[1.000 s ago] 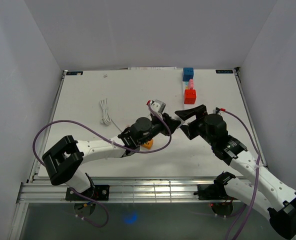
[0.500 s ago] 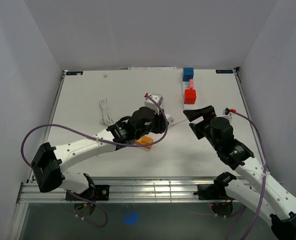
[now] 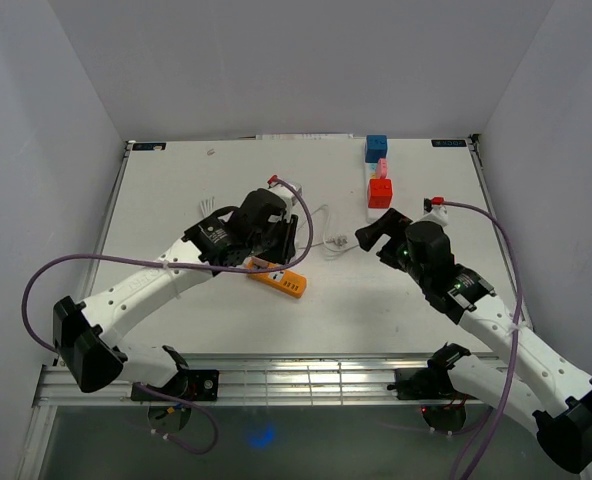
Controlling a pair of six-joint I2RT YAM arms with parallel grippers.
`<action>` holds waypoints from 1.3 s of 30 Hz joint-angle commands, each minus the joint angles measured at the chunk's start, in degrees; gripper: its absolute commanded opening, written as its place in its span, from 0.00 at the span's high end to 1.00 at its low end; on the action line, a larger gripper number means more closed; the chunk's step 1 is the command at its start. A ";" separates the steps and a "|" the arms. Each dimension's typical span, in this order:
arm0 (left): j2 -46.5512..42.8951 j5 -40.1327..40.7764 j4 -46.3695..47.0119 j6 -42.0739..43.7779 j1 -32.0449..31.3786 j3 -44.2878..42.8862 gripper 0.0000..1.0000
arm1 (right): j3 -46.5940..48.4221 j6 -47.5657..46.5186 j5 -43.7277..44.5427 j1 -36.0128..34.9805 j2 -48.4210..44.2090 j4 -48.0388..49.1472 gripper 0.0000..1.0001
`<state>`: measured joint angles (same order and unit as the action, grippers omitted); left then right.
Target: Insert the plug
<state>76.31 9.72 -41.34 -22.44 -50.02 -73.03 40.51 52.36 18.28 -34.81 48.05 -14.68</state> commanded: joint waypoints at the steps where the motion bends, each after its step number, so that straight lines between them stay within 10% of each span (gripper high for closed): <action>1: -0.82 -7.51 -4.79 5.64 4.40 -3.43 1.00 | 1.15 -10.51 -5.52 0.00 0.64 6.93 0.08; 39: 24.67 -11.82 -16.23 20.94 10.56 -17.67 1.00 | -6.94 -21.42 -16.61 -0.08 2.22 15.64 0.07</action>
<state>102.26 -2.44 -56.88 -1.76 -40.03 -88.14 33.98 31.90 2.28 -34.79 51.31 -1.30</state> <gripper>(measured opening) 0.444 0.930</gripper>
